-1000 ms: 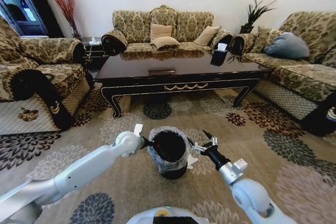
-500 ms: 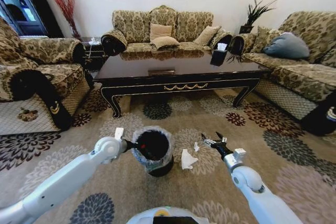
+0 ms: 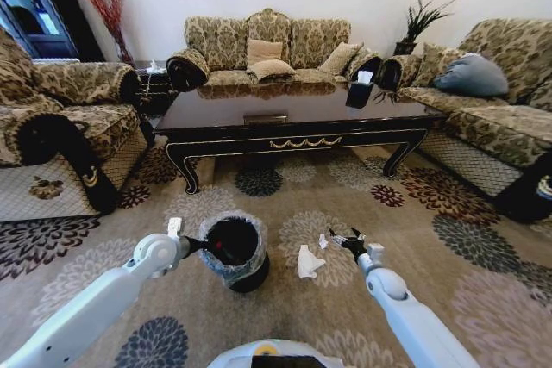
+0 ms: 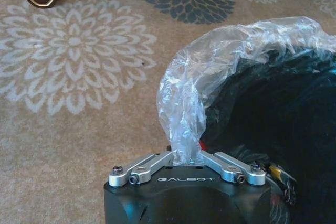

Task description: Move to the front of the table and pick up the trash from the floor, then place it into the trash bin.

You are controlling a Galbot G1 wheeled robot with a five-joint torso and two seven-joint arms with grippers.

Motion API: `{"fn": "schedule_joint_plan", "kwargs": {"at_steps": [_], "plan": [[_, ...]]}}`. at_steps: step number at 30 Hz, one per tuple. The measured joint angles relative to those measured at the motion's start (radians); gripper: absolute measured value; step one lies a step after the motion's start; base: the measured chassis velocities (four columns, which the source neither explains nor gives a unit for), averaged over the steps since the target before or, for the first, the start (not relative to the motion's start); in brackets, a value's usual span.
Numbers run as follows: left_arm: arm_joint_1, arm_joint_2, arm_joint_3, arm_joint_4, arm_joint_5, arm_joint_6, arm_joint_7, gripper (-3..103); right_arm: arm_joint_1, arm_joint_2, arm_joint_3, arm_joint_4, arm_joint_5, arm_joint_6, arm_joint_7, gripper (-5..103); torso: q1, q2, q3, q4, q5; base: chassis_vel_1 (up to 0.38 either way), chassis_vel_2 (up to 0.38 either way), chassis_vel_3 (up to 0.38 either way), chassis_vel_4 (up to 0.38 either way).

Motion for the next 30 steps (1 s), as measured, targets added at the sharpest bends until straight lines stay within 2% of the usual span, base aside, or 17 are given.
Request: {"fn": "schedule_joint_plan", "kwargs": {"at_steps": [10, 23, 24, 30], "plan": [[0.024, 0.001, -0.032, 0.008, -0.004, 0.0, -0.003, 0, 0.111, 0.096, -0.077, -0.207, -0.027, 0.026, -0.015, 100, 0.0, 0.0, 0.0, 0.0, 0.0, 0.0, 0.0, 0.0, 0.0], [0.021, -0.006, -0.025, 0.013, -0.014, 0.0, -0.004, 0, 0.147, 0.158, -0.057, -0.369, -0.023, 0.039, -0.022, 100, 0.0, 0.0, 0.0, -0.0003, 0.0001, 0.0, 0.0, 0.0, 0.0], [0.019, -0.006, -0.024, 0.012, -0.018, 0.0, -0.005, 0, 0.153, 0.163, -0.055, -0.383, -0.023, 0.04, -0.024, 103, 0.0, 0.0, 0.0, -0.0002, 0.0001, 0.0, 0.0, 0.0, 0.0], [0.015, -0.004, -0.021, 0.013, -0.024, 0.0, -0.006, 0, 0.175, 0.184, -0.054, -0.439, -0.042, 0.057, -0.037, 96, 0.0, 0.0, 0.0, -0.0001, 0.0001, 0.0, 0.0, 0.0, 0.0]]}}
